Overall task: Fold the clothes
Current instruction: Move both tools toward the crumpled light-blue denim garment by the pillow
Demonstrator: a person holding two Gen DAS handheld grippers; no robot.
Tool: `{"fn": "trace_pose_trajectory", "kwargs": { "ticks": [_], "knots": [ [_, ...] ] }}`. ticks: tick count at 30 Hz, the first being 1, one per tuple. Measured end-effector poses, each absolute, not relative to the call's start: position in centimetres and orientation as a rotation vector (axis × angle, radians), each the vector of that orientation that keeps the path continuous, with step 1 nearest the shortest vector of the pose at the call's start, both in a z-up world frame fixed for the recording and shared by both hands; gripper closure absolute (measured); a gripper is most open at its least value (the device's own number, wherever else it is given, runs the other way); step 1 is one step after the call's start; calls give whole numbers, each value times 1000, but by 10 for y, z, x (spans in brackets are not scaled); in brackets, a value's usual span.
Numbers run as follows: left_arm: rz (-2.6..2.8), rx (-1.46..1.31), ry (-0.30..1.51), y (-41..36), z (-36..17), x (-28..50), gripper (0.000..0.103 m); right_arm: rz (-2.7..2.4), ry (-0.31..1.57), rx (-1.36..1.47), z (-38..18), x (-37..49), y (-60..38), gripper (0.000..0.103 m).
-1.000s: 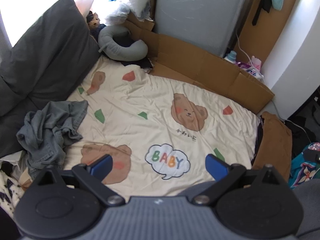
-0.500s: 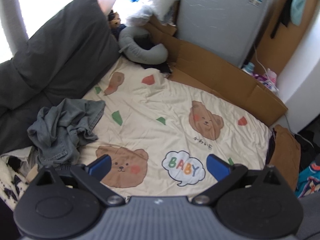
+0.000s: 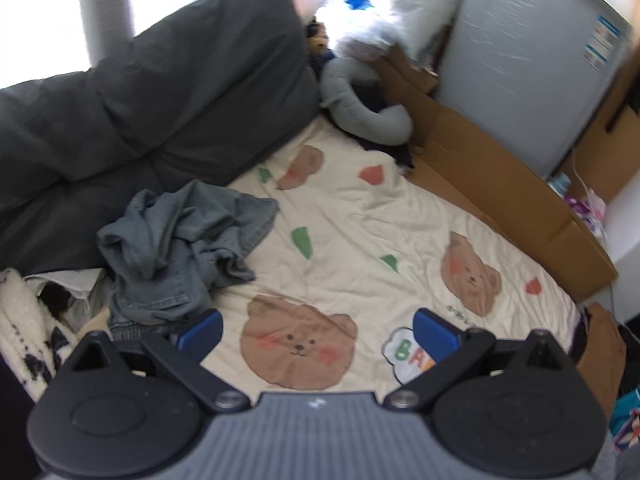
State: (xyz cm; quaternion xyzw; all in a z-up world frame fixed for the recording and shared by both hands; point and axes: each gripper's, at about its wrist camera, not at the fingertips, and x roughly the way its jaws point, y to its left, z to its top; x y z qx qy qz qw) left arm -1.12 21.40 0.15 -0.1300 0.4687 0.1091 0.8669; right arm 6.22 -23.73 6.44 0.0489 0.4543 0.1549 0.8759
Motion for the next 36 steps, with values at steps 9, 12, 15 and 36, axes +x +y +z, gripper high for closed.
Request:
{"fn": "trace_pose_trajectory", "kwargs": {
  "ticks": [9, 12, 15, 36],
  "knots": [
    [289, -306, 995, 260, -16, -10, 1, 328, 929, 69, 60, 80, -211, 0],
    [308, -314, 988, 271, -21, -12, 1, 336, 936, 107, 57, 89, -208, 0],
    [338, -313, 965, 281, -26, -14, 1, 331, 924, 107, 56, 97, -203, 0],
    [421, -325, 952, 337, -86, 6, 7, 472, 902, 73, 22, 189, -148, 0]
  ]
}}
